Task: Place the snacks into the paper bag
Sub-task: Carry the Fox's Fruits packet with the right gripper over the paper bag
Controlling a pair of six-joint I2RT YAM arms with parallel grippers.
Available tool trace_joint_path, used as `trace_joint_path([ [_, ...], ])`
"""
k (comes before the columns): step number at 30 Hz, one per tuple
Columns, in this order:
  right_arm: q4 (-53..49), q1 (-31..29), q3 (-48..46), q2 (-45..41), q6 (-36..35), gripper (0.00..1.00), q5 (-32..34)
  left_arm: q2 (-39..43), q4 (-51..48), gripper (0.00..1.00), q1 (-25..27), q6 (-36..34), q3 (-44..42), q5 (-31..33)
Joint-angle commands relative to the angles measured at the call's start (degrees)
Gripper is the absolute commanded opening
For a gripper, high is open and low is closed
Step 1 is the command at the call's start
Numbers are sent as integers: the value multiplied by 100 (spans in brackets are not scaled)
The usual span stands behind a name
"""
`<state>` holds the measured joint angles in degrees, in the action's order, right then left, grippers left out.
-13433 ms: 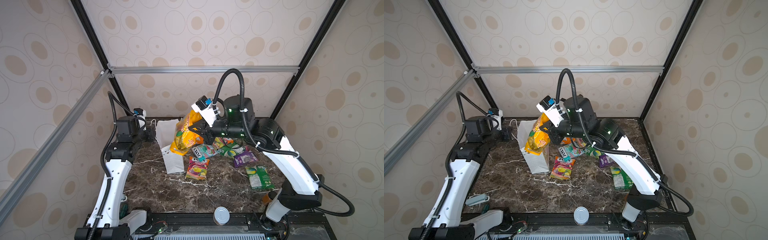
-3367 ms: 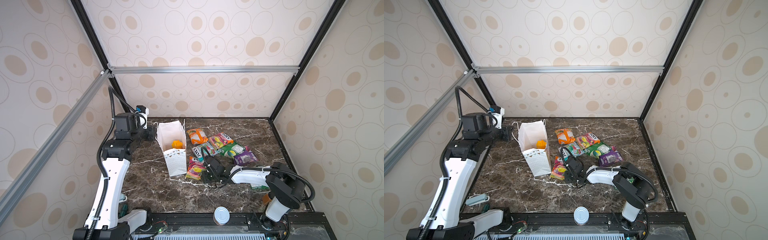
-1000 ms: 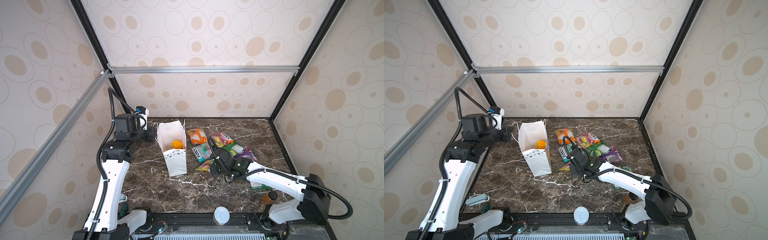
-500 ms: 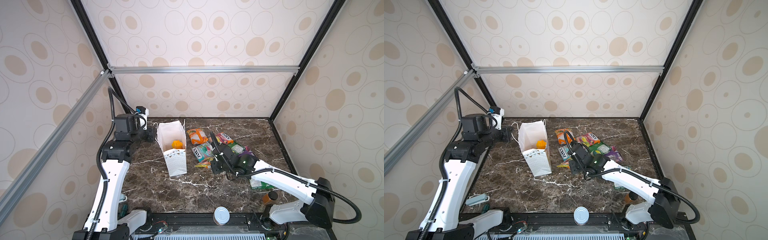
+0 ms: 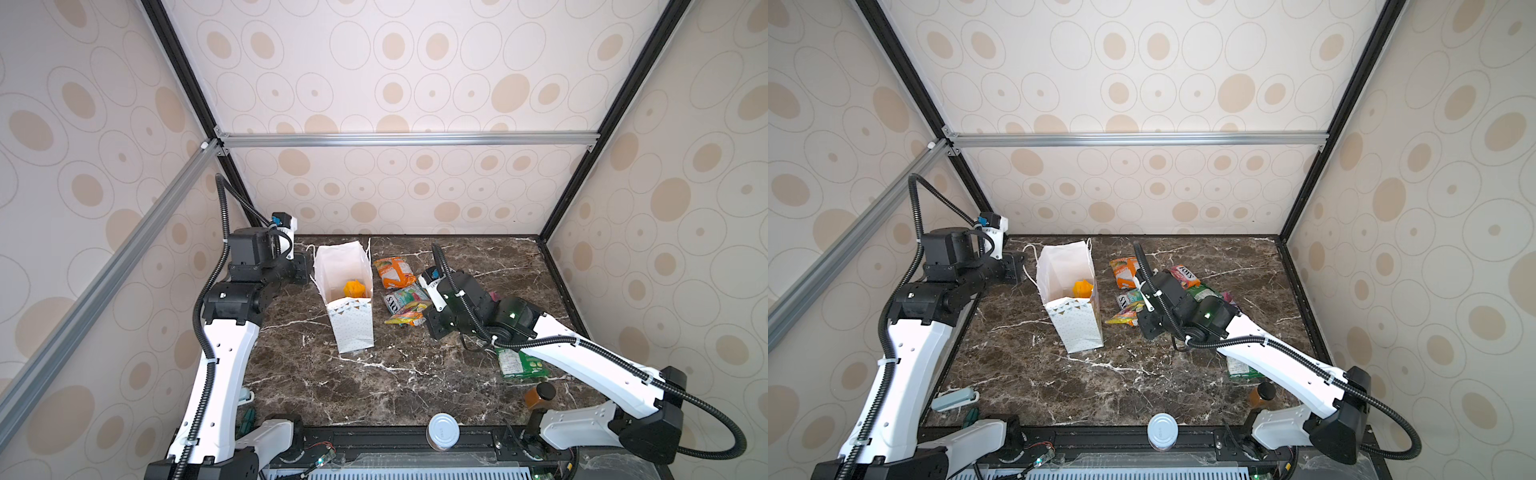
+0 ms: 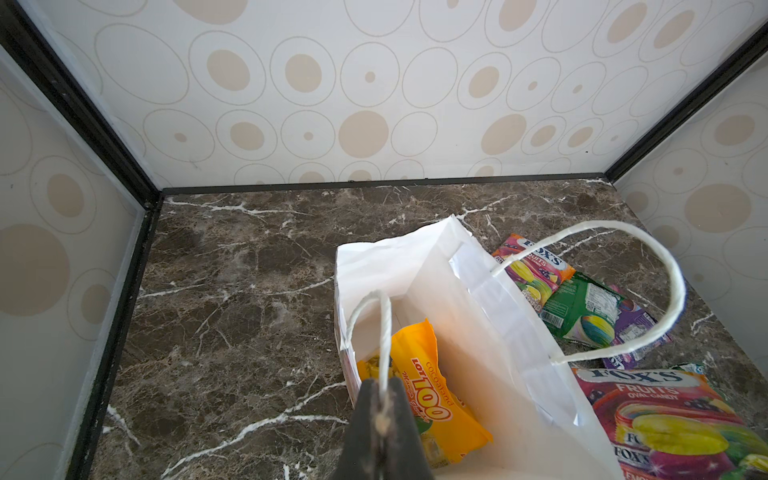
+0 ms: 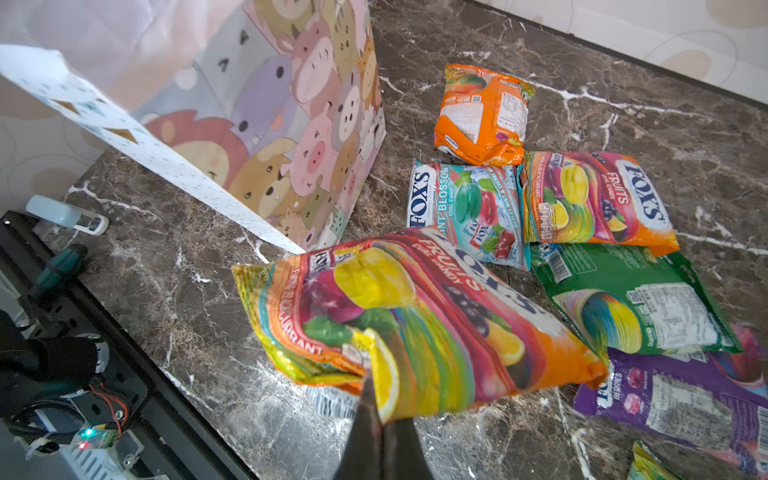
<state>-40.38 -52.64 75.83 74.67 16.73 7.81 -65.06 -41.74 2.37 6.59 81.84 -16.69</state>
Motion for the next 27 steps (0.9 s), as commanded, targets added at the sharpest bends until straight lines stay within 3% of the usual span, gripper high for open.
trace_joint_path([
  [1,-152,-92,368,-92,-277,0,-148,160,106,0,33,-105,-10,-2],
  [27,-715,-881,2852,516,-1139,0,-1242,160,111,0,35,-106,-28,19],
])
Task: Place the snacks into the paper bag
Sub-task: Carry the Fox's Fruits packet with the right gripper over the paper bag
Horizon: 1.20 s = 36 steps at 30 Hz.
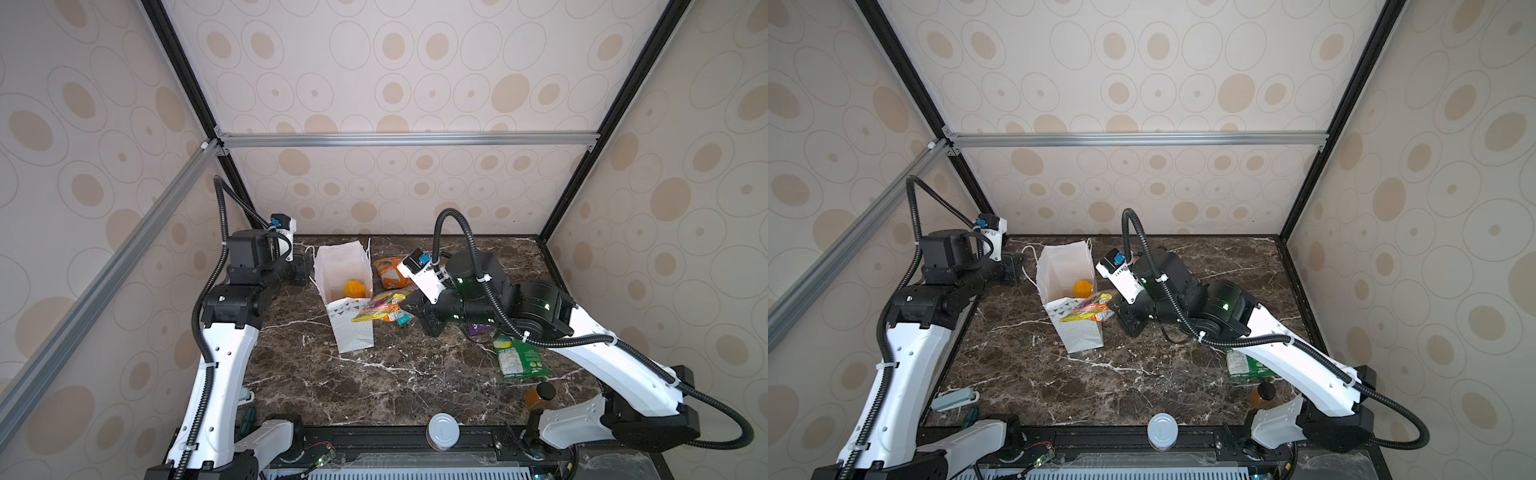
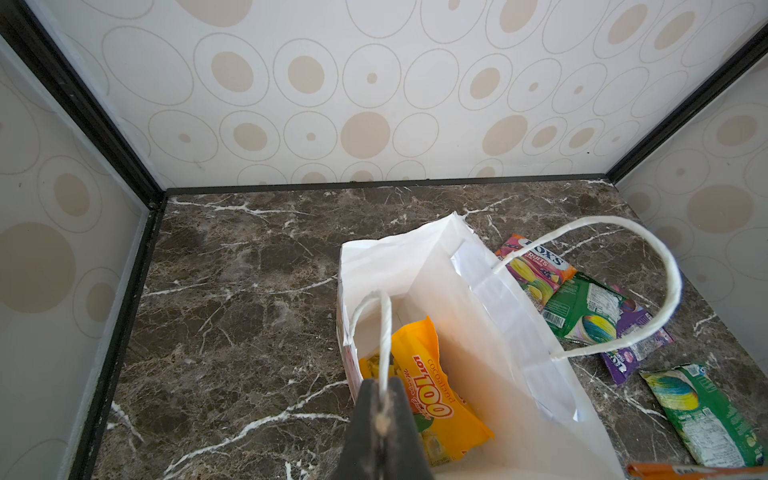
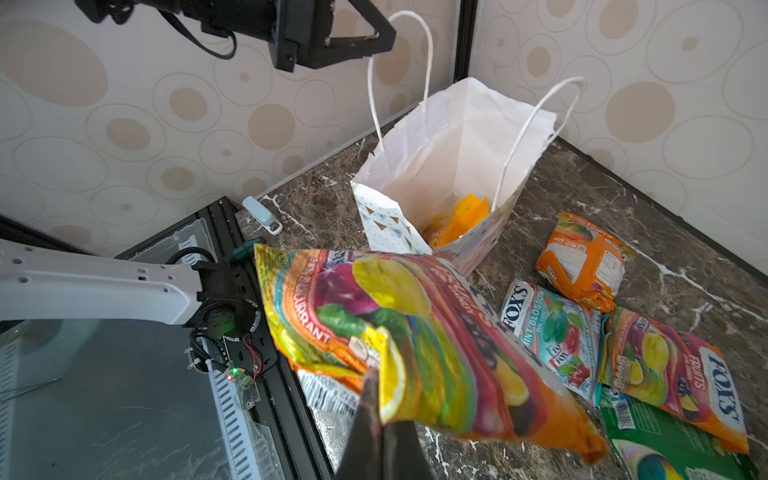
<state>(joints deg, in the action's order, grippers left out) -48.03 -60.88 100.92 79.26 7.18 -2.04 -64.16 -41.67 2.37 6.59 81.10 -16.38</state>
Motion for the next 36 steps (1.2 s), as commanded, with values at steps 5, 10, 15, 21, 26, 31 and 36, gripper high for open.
trace_joint_path([
  [5,48,-90,707,229,-302,0,-548,79,124,0,34,-106,20,4],
  [10,35,-98,1034,492,-409,0,-766,79,110,0,28,-105,24,5],
  [15,111,-98,1361,790,-526,0,-1086,79,107,0,35,-114,11,33],
  [21,-17,-93,1992,1235,-805,0,-1166,79,133,0,32,-106,-14,26],
  [26,-257,-91,2571,1693,-1177,0,-889,88,115,0,34,-105,-5,56],
  [31,-774,-82,3523,2292,-1671,0,-637,88,95,0,33,-114,33,54],
  [36,-1427,-82,4580,2923,-2205,0,-277,148,107,0,35,-123,-42,141],
])
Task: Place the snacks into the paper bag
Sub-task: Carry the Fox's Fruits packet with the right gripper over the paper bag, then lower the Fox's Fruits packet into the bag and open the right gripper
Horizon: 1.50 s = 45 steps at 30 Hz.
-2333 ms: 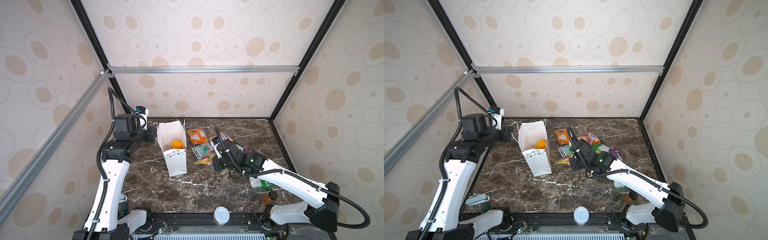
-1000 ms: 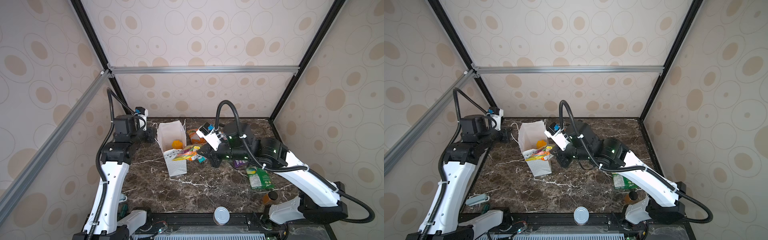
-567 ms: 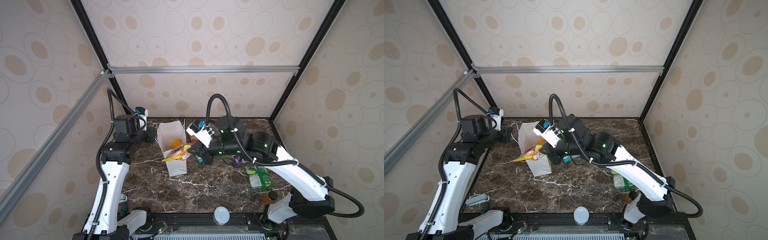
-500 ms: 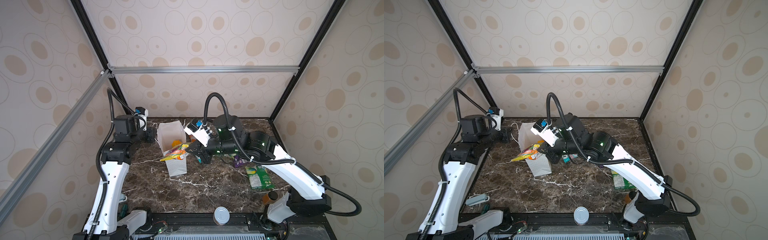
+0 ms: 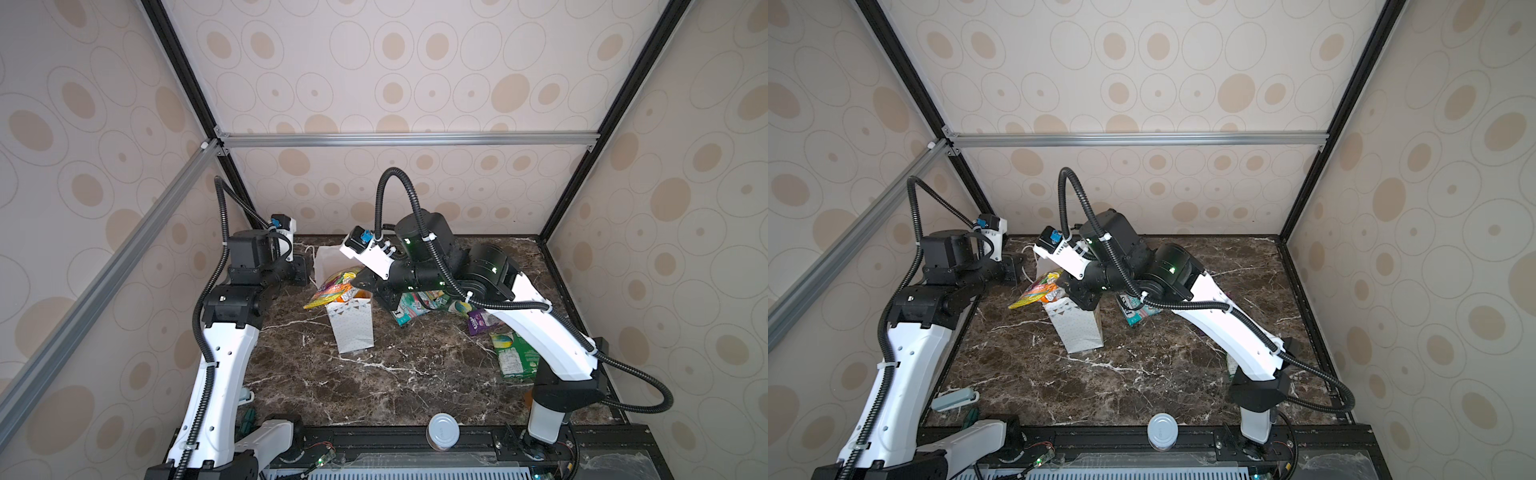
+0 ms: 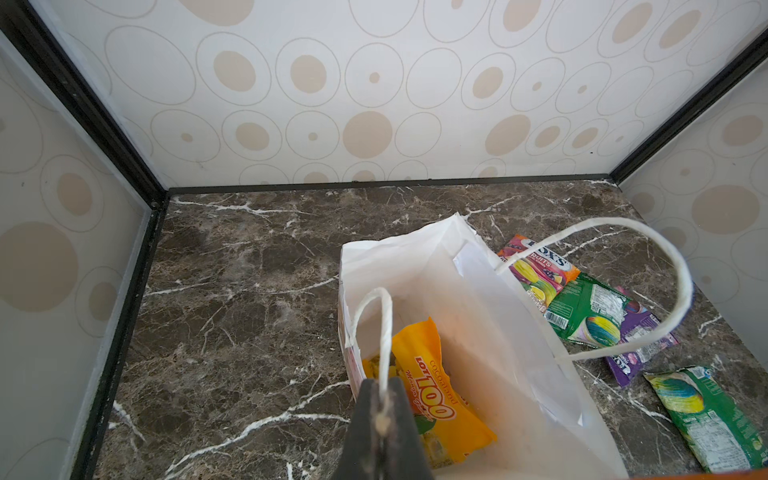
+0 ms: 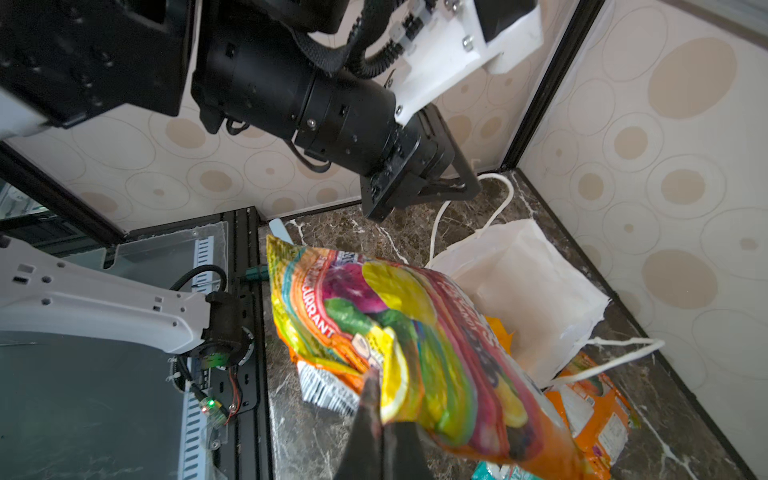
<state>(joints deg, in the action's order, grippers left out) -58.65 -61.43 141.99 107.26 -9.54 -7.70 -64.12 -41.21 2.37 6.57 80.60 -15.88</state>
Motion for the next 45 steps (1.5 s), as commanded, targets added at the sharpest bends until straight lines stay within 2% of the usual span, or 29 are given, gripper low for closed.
trace_joint_path([
  [1,-385,-27,551,200,-629,0,384,152,69,0,33,-121,0,102],
  [30,578,-36,687,1228,-2541,0,2395,213,87,0,34,-161,-79,201],
  [45,566,-16,676,1450,-2935,0,2928,241,96,0,35,-161,-106,204],
])
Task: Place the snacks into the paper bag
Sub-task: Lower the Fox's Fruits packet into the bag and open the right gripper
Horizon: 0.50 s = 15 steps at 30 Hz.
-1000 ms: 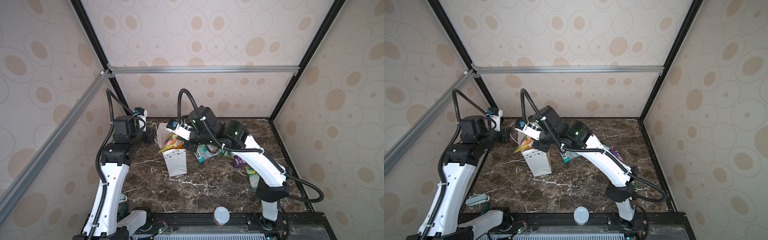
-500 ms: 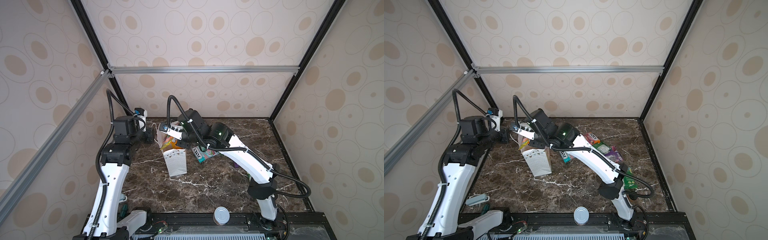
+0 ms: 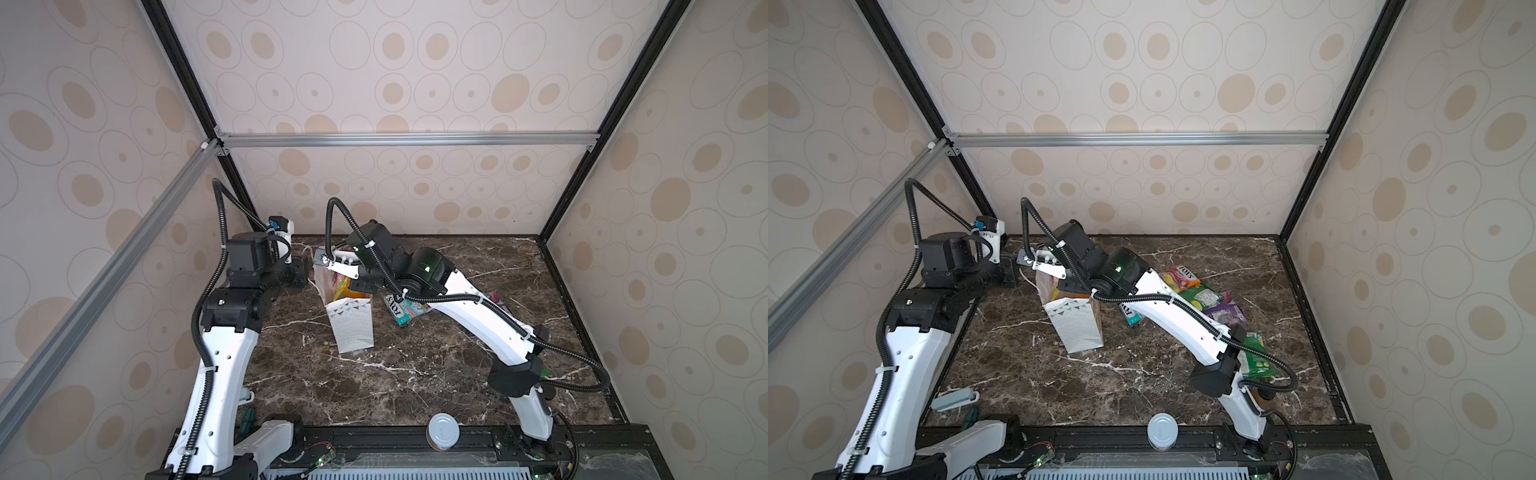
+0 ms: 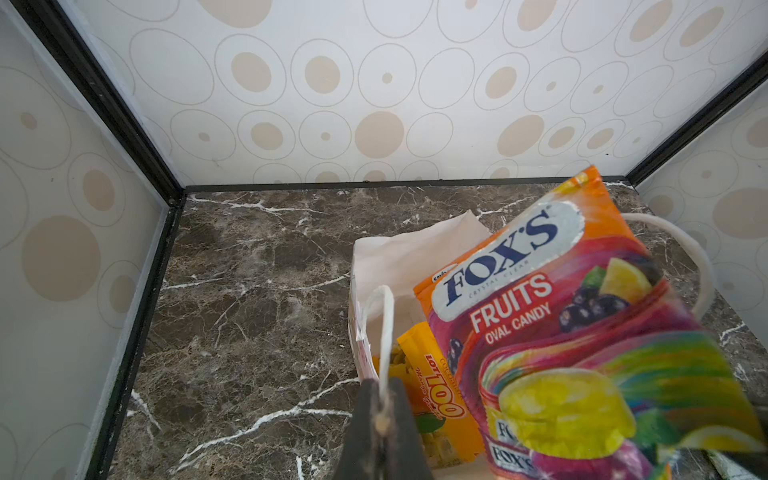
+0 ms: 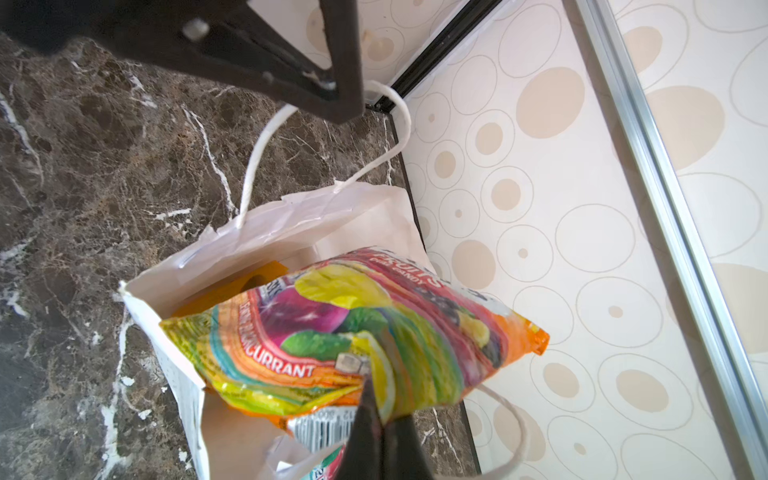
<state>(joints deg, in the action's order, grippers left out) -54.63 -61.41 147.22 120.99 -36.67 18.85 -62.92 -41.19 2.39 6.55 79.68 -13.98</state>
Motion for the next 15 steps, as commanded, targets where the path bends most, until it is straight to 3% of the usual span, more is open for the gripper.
trace_joint_path([
  [1,172,-5,118,60,-262,0,347,130,90,0,31,-154,-20,15],
  [15,244,-42,-395,16,-647,0,1111,120,91,0,32,-146,13,-60],
])
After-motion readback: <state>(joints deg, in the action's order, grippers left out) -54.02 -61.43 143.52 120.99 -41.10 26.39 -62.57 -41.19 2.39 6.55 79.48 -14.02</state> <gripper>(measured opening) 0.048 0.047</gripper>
